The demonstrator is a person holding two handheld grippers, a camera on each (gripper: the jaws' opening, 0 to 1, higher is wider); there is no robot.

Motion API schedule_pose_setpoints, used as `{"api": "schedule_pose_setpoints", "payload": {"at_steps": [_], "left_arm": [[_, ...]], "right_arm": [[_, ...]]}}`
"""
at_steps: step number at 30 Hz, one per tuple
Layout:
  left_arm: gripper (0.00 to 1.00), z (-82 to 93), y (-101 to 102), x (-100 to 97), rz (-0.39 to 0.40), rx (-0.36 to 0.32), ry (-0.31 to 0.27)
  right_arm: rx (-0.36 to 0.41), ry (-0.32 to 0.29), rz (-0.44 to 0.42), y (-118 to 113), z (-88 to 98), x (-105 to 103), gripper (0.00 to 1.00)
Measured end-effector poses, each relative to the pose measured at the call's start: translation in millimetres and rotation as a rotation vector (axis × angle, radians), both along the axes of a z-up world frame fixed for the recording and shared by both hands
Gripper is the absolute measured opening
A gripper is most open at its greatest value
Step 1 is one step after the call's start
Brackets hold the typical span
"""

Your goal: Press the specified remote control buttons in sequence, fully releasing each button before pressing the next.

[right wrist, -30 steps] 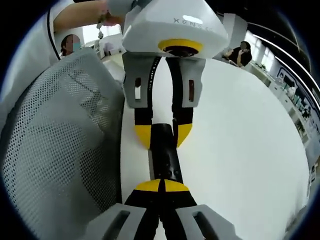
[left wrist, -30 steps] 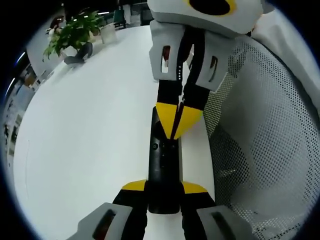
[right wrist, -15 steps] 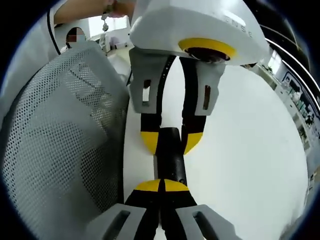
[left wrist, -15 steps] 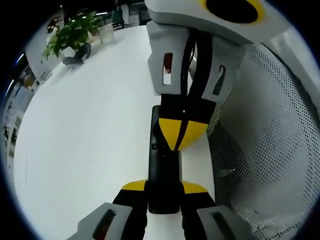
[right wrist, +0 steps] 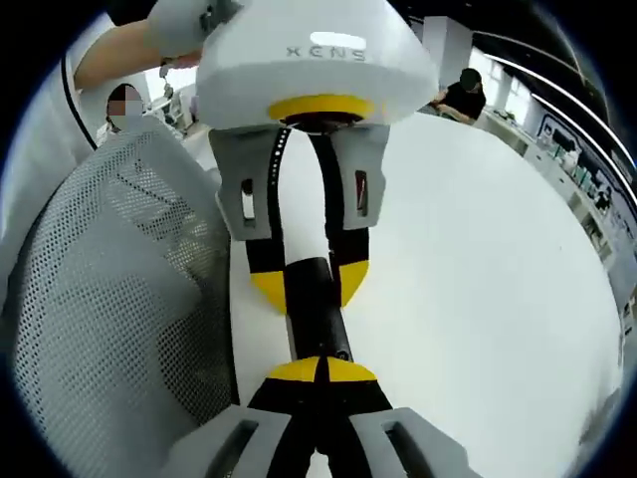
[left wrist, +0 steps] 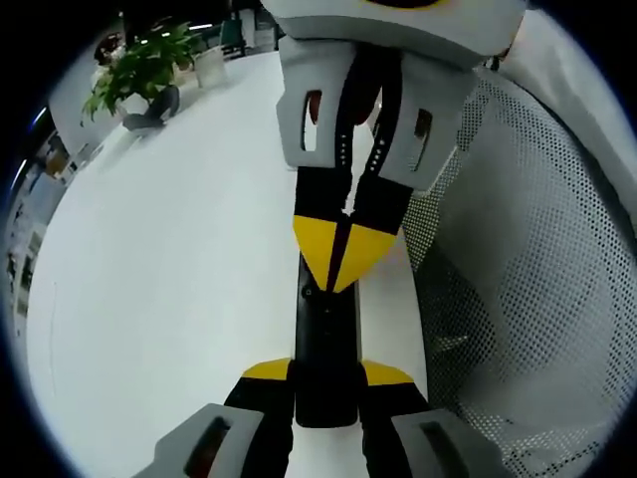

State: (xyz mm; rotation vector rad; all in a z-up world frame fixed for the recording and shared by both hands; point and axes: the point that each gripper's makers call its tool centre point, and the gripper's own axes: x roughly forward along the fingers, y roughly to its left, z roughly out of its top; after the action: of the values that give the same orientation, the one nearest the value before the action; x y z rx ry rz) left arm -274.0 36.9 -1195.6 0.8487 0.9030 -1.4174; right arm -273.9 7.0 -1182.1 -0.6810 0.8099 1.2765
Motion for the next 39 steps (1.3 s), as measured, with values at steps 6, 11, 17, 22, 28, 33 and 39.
{"api": "schedule_pose_setpoints", "payload": {"at_steps": [6, 11, 17, 22, 28, 33, 39], "left_arm": [[0.23, 0.2, 0.2, -0.1, 0.002, -0.006, 0.004], [0.23, 0.2, 0.1, 0.1, 0.004, 0.000, 0.010], [0.23, -0.2, 0.0, 0.0, -0.004, 0.007, 0.004], [0.23, -0.4, 0.2, -0.3, -0.016, 0.015, -0.007], [0.23, -0.1, 0.5, 0.0, -0.016, 0.013, -0.005], [0.22, 0.2, 0.7, -0.4, -0.004, -0.004, -0.008], [0.22, 0.2, 0.1, -0.1, -0.006, -0.010, -0.005]], "right_arm": [[-0.008, -0.015, 0.026, 1.7, -0.1, -2.5, 0.00], [-0.032, -0.091, 0.123, 3.1, -0.9, -1.7, 0.00], [-0.096, -0.215, 0.282, 4.1, -3.7, -3.5, 0.00], [-0.069, -0.228, 0.250, 5.2, -3.3, -1.7, 0.00], [0.007, -0.032, 0.097, 5.5, -0.8, 0.1, 0.00], [0.008, -0.004, 0.054, -0.9, -1.7, 13.4, 0.00], [0.004, 0.092, 0.066, 3.5, -3.5, 13.6, 0.00]]}}
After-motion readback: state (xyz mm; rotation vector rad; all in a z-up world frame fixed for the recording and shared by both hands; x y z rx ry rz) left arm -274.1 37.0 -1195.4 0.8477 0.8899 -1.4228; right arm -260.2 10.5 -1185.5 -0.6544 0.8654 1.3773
